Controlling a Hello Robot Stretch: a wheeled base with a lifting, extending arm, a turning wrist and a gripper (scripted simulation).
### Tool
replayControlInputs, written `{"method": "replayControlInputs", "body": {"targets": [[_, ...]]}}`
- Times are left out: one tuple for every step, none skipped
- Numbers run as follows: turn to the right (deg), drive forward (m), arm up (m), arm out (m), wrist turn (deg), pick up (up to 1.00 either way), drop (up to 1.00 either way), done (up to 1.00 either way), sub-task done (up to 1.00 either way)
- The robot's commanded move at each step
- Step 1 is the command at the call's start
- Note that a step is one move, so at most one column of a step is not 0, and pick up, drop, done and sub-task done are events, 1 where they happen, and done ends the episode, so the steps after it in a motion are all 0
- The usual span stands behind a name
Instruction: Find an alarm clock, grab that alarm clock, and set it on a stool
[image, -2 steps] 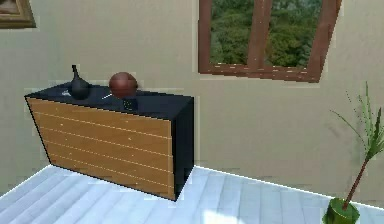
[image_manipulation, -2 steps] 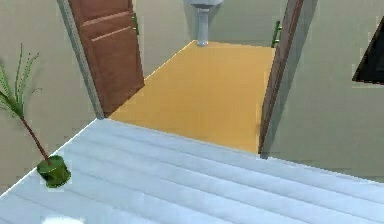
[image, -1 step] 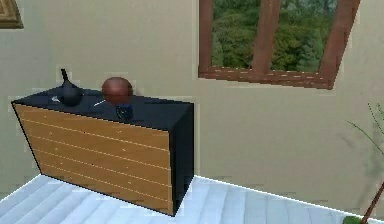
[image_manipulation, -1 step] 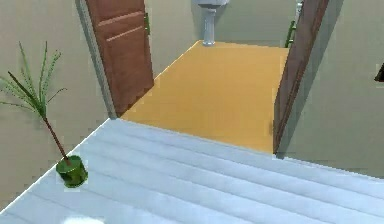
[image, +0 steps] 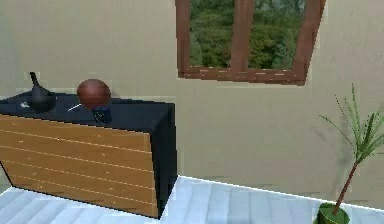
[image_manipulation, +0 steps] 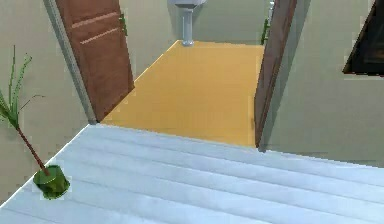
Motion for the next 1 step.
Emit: {"method": "replayControlInputs", "body": {"targets": [[0.0,0.55,0.0,0.0,0.0,0.0,0.0,0.0,0.0]]}}
